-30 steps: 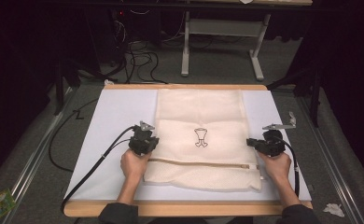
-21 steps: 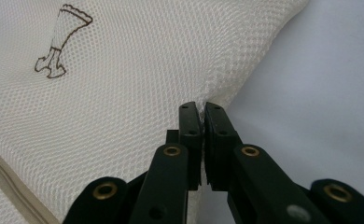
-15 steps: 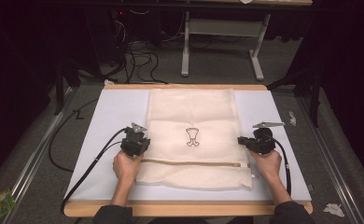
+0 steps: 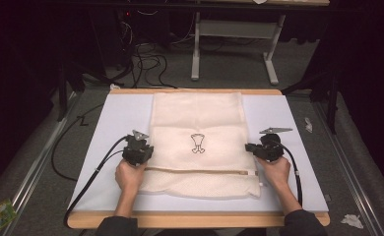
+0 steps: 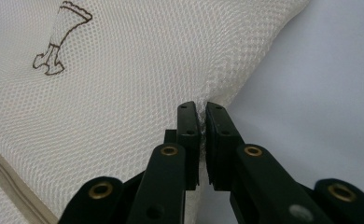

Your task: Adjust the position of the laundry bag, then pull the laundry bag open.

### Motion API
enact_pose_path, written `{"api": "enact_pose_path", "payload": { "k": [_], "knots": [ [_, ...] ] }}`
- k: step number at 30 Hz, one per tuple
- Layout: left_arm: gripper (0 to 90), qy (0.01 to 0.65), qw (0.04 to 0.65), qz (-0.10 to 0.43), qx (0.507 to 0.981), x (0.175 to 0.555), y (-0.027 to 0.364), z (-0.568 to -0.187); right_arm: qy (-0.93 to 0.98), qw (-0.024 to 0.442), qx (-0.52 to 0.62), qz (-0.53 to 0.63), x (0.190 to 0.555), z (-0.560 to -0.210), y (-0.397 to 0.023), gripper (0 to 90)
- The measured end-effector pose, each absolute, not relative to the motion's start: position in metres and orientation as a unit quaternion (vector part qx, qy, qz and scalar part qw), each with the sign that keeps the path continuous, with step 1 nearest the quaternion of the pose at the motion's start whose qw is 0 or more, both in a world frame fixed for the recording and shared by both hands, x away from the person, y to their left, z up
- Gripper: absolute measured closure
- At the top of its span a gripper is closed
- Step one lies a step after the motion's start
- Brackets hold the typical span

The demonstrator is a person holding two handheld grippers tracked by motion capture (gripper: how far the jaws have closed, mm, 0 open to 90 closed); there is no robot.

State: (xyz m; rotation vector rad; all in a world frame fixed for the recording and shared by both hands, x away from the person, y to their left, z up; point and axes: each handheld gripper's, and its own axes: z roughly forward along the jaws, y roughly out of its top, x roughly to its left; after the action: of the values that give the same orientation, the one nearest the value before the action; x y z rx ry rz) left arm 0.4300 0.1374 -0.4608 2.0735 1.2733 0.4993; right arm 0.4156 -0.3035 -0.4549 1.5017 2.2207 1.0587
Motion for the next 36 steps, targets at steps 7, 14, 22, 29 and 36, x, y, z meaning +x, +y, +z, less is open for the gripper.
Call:
{"api": "enact_pose_path", "payload": {
  "k": [7,14,22,29,36],
  "knots": [
    [63.3,0.481,0.337,0.203,0.783,0.426,0.138,-0.457,0.764,0.135,0.516,0.363,0.415,-0.453,-0.304,80.8],
    [46.4,0.478,0.35,0.222,0.775,0.417,0.136,-0.453,0.75,0.158,0.52,0.377,0.41,-0.448,-0.312,58.5],
    [43.7,0.46,0.358,0.21,0.785,0.406,0.13,-0.452,0.748,0.173,0.515,0.38,0.401,-0.451,-0.32,51.5],
    [41.6,0.444,0.371,0.206,0.789,0.393,0.122,-0.453,0.75,0.183,0.506,0.386,0.387,-0.453,-0.319,54.0],
    [41.4,0.433,0.376,0.201,0.794,0.386,0.117,-0.455,0.745,0.173,0.511,0.391,0.379,-0.453,-0.324,54.2]
  ]
}}
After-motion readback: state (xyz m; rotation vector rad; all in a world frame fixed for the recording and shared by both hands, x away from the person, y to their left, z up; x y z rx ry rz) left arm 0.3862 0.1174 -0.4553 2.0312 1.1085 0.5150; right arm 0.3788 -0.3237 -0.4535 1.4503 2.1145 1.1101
